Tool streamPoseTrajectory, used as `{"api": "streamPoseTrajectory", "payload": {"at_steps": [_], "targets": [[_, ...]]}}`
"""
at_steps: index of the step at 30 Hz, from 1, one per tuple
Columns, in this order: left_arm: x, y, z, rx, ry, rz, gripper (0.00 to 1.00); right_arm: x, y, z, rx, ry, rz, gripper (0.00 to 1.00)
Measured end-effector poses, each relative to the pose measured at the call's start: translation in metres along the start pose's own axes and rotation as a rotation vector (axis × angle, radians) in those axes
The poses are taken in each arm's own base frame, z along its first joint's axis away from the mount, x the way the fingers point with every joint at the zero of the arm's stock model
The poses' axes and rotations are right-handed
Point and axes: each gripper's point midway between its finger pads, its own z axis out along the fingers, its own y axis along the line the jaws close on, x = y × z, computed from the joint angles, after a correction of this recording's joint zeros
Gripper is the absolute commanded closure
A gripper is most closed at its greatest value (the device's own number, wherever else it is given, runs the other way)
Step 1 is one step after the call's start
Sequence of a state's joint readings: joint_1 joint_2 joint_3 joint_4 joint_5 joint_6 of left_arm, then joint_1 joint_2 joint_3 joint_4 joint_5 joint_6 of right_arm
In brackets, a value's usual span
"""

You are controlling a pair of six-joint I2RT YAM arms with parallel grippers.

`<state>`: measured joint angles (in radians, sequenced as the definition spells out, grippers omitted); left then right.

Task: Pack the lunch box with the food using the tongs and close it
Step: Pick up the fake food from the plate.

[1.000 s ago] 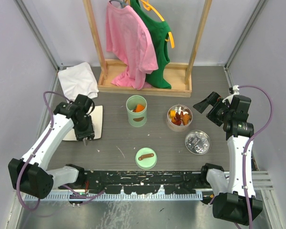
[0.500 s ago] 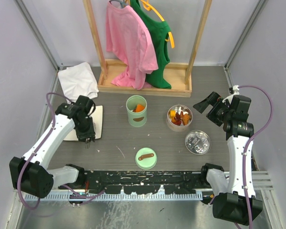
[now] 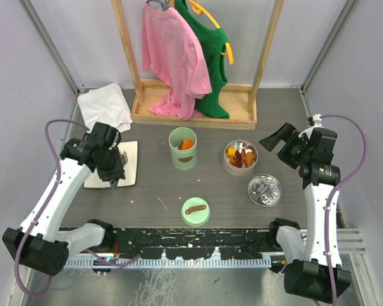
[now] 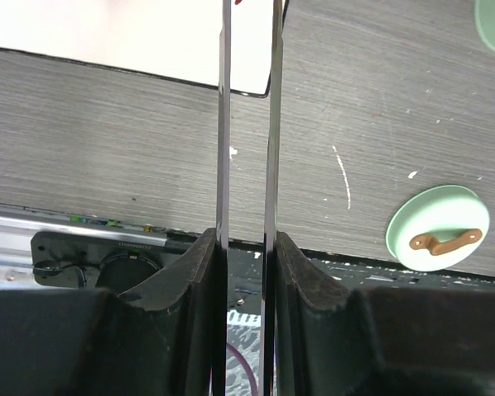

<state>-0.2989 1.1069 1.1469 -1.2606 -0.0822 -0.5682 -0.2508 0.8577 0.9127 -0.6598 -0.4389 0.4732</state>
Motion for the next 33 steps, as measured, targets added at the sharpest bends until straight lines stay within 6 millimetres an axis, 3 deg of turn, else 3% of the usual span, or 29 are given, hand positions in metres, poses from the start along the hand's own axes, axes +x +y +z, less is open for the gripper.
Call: {"api": "streamPoseTrajectory", "payload": {"at_steps": [8, 21, 33], "targets": [[-0.007, -0.019, -0.021, 0.11, -0.036, -0.029, 0.86, -0.001, 0.0, -0.001, 0.001, -0.005, -0.002, 0.0], [-0.022, -0.086, -0.071, 0.478, -0.084, -0.058, 0.88, -0.001, 0.0, -0.001, 0.001, -0.006, -0.002, 0.0], [0.005, -0.154, -0.098, 0.653, -0.065, 0.092, 0.9, -0.001, 0.0, -0.001, 0.001, -0.005, -0.001, 0.0]]}}
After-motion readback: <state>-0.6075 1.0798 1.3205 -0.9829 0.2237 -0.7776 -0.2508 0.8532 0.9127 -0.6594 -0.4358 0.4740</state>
